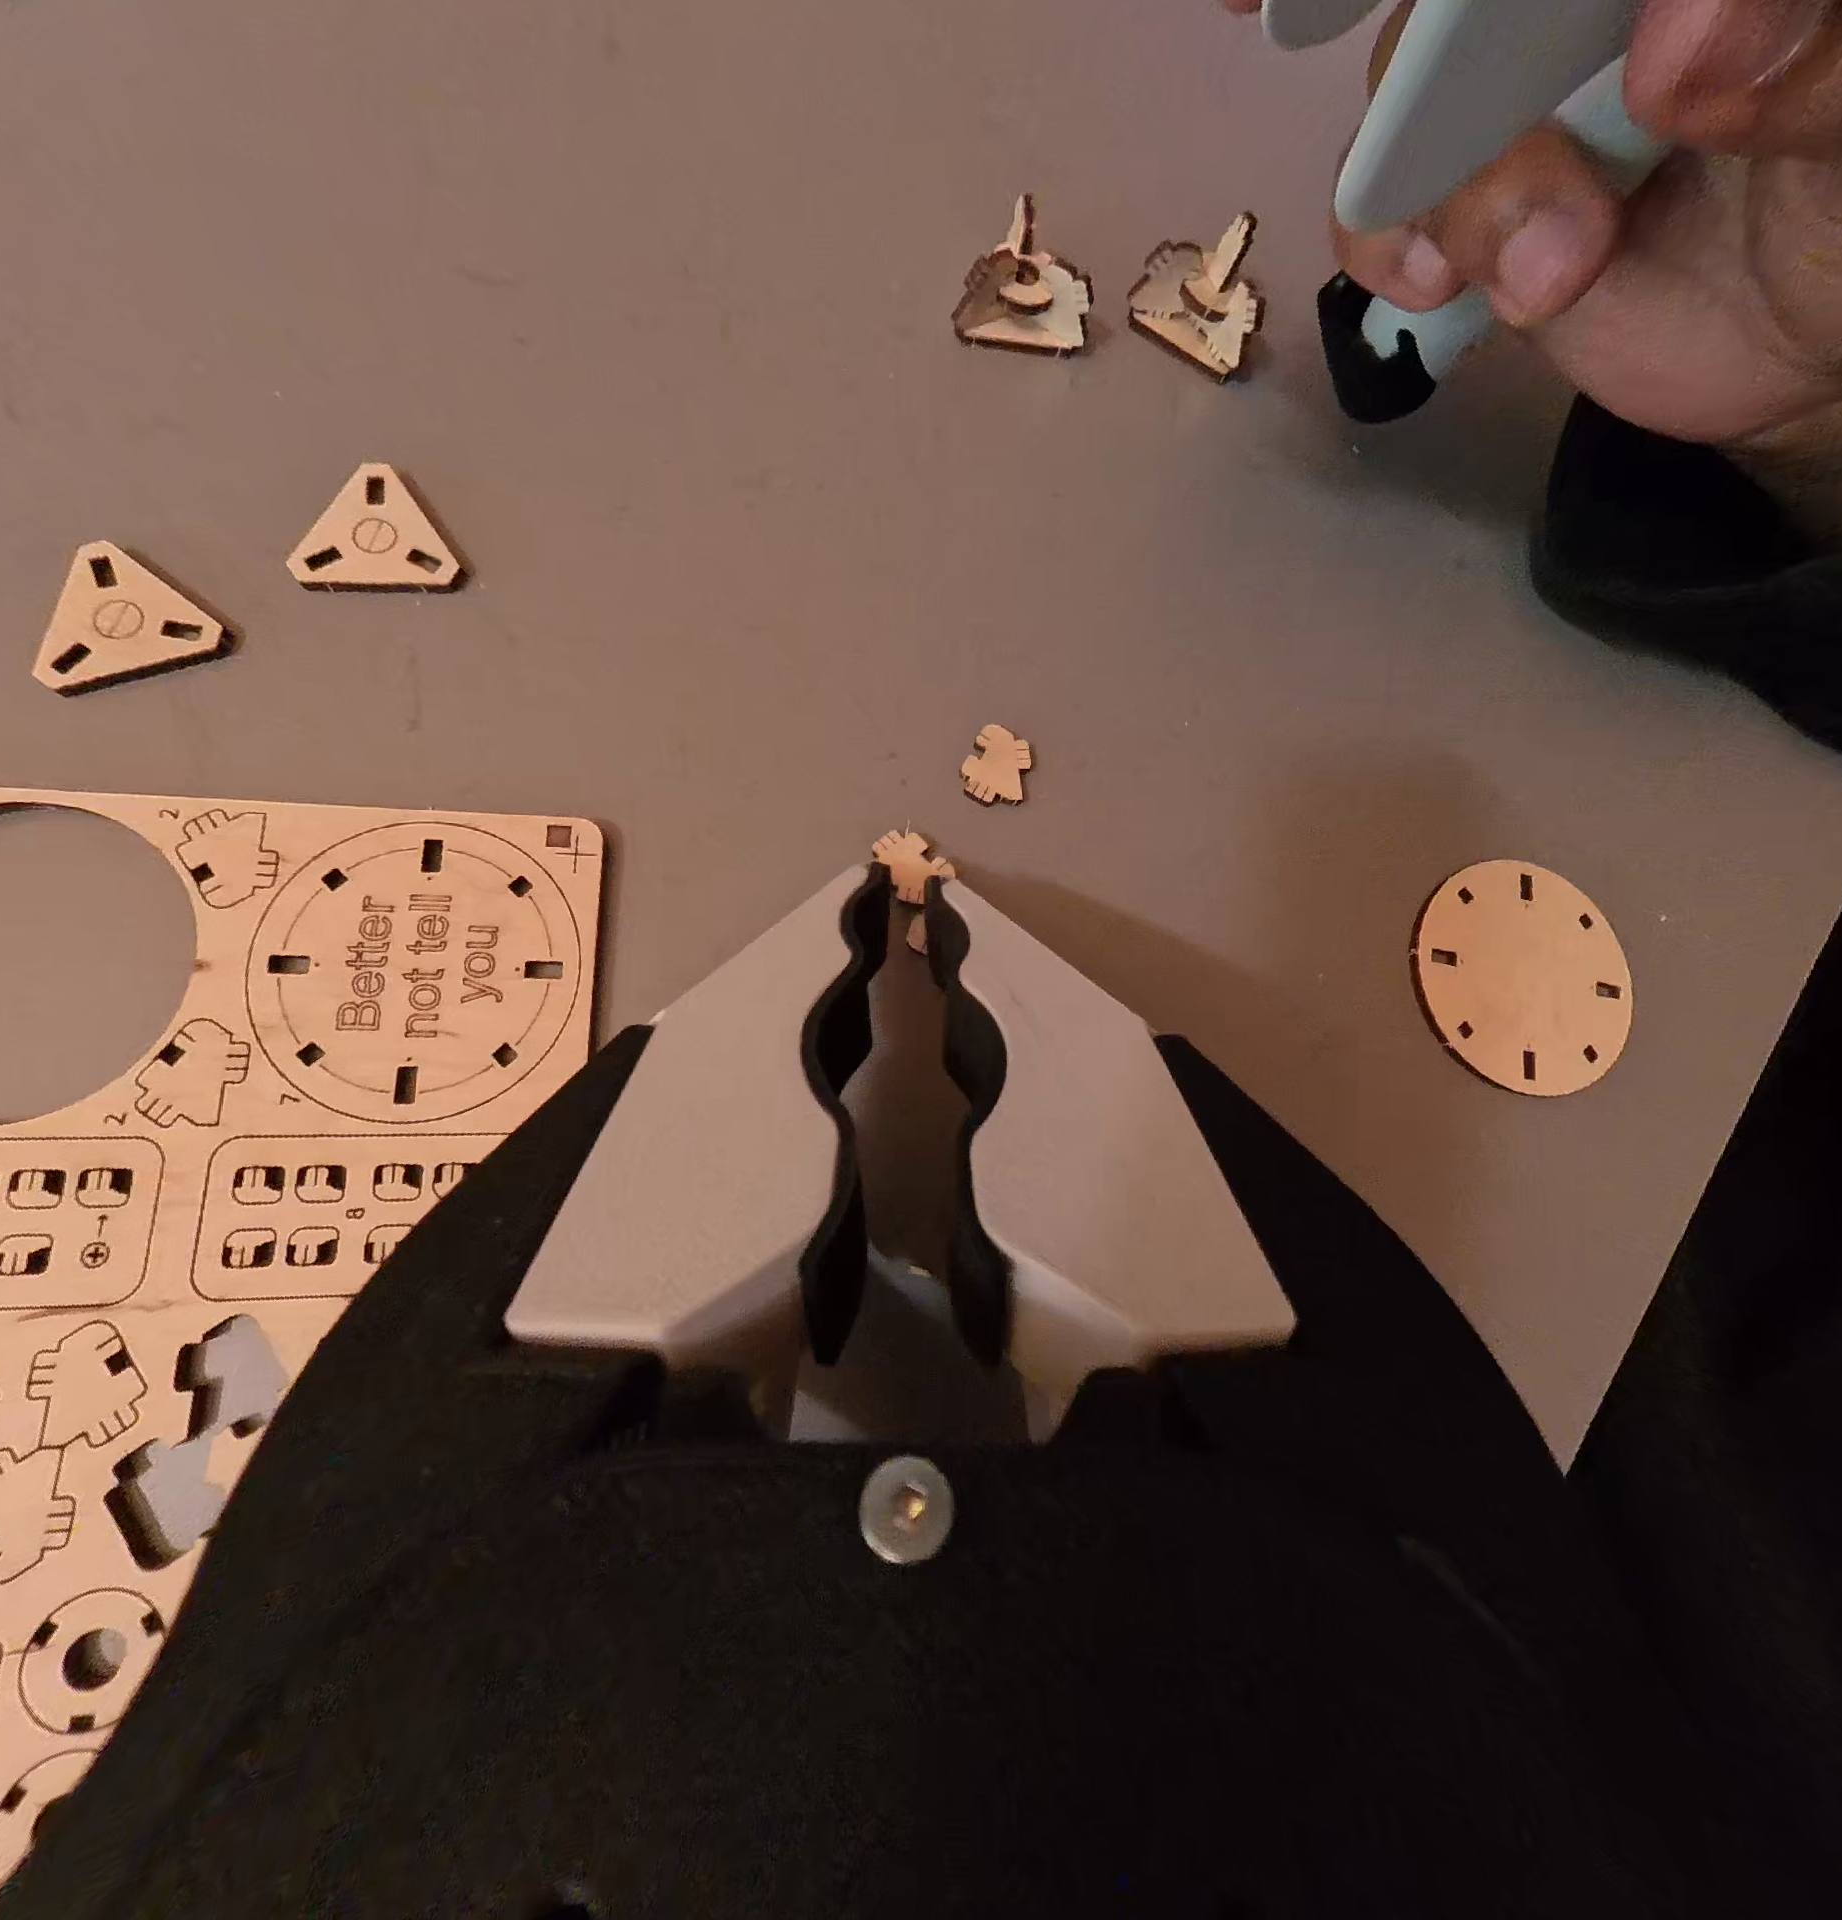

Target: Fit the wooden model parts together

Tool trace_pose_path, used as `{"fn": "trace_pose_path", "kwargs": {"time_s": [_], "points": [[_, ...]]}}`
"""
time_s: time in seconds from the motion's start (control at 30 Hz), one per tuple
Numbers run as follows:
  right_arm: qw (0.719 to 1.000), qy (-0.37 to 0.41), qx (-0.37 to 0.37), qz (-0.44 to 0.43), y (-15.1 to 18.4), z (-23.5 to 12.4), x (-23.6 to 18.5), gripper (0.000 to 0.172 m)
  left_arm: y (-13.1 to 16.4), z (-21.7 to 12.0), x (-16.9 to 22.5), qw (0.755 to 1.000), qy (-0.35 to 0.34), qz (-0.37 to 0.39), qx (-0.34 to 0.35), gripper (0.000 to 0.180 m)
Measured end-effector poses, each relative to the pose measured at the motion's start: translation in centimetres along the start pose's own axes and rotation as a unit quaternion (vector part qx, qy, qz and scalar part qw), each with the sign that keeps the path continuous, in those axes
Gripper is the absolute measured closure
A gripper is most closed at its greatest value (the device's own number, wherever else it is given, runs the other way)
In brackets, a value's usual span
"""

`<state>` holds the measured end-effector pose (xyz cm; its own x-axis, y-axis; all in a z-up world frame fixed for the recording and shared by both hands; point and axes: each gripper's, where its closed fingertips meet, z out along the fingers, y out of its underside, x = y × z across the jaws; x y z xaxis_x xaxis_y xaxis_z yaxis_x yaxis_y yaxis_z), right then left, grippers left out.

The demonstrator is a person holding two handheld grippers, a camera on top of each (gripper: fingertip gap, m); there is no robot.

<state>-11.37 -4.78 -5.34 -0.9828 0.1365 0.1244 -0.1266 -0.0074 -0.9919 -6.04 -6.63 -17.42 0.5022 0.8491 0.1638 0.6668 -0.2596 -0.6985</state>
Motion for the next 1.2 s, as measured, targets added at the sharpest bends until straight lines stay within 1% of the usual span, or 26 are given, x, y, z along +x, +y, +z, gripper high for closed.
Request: {"fn": "trace_pose_path", "kwargs": {"time_s": [0.07, 0.17, 0.2, 0.3, 0.33, 0.37, 0.4, 0.5, 0.57, 0.67, 0.77, 0.83, 0.9, 0.97, 1.0, 1.07, 1.13, 1.2], "points": [[1.0, 0.0, 0.0, 0.0, 0.0, 0.0, 0.0, 0.172, -0.3, -0.2, 0.0, 1.0, 0.002, -0.002, 0.011, 0.18], [1.0, -0.001, 0.001, -0.001, -0.1, 0.0, -0.1, 0.172, -0.5, -0.4, -0.1, 1.0, 0.002, -0.004, 0.017, 0.179], [1.0, -0.001, 0.001, -0.001, -0.1, 0.0, -0.1, 0.172, -0.4, -0.3, -0.1, 1.0, 0.004, -0.004, 0.015, 0.174], [1.0, -0.002, 0.0, -0.001, -0.1, 0.0, -0.2, 0.172, 0.0, 0.1, 0.1, 1.0, 0.01, -0.003, 0.005, 0.151], [1.0, -0.003, 0.0, -0.001, -0.1, 0.0, -0.2, 0.172, 0.0, 0.3, 0.2, 1.0, 0.007, 0.001, 0.004, 0.146], [1.0, -0.004, 0.0, -0.002, -0.1, 0.1, -0.3, 0.172, 0.0, 0.4, 0.2, 1.0, 0.003, 0.007, 0.003, 0.145], [1.0, -0.004, -0.001, -0.003, 0.0, 0.1, -0.3, 0.172, 0.1, 0.6, 0.2, 1.0, -0.001, 0.013, 0.0, 0.146], [1.0, -0.005, -0.001, -0.004, -0.1, 0.1, -0.4, 0.172, 0.3, 0.9, 0.2, 1.0, -0.011, 0.026, -0.007, 0.163], [1.0, -0.005, 0.0, -0.005, -0.2, 0.0, -0.4, 0.172, 0.1, 0.7, 0.3, 0.999, -0.01, 0.03, -0.003, 0.163], [1.0, -0.001, 0.001, -0.013, -0.4, -0.1, -0.3, 0.172, -1.5, -0.1, 0.1, 0.999, -0.009, 0.023, 0.045, 0.163], [1.0, 0.005, 0.004, -0.028, -0.9, -0.3, -0.2, 0.172, -3.7, -1.6, -0.1, 0.992, 0.004, 0.0, 0.123, 0.163], [0.999, -0.003, 0.0, -0.04, -0.9, -0.3, -0.5, 0.172, -5.1, -2.6, 0.2, 0.982, 0.034, -0.01, 0.184, 0.163], [0.997, -0.053, -0.018, -0.044, -0.2, 0.1, -2.2, 0.169, -5.8, -3.3, 0.7, 0.968, 0.08, -0.02, 0.237, 0.163], [0.989, -0.127, -0.062, -0.039, 1.5, 0.4, -4.5, 0.161, -6.0, -3.8, 1.0, 0.957, 0.126, -0.043, 0.257, 0.163], [0.984, -0.149, -0.079, -0.049, 2.2, 0.4, -5.4, 0.159, -6.1, -4.1, 1.3, 0.952, 0.148, -0.051, 0.264, 0.163], [0.973, -0.187, -0.085, -0.107, 2.8, 0.1, -7.2, 0.149, -5.9, -4.3, 1.5, 0.947, 0.171, -0.064, 0.263, 0.164], [0.961, -0.19, -0.076, -0.186, 3.0, -0.1, -8.1, 0.148, -5.5, -4.1, 1.6, 0.951, 0.176, -0.06, 0.245, 0.163], [0.947, -0.172, -0.08, -0.261, 3.5, 0.0, -8.2, 0.149, -5.0, -3.8, 2.0, 0.956, 0.18, -0.049, 0.226, 0.163]]}}
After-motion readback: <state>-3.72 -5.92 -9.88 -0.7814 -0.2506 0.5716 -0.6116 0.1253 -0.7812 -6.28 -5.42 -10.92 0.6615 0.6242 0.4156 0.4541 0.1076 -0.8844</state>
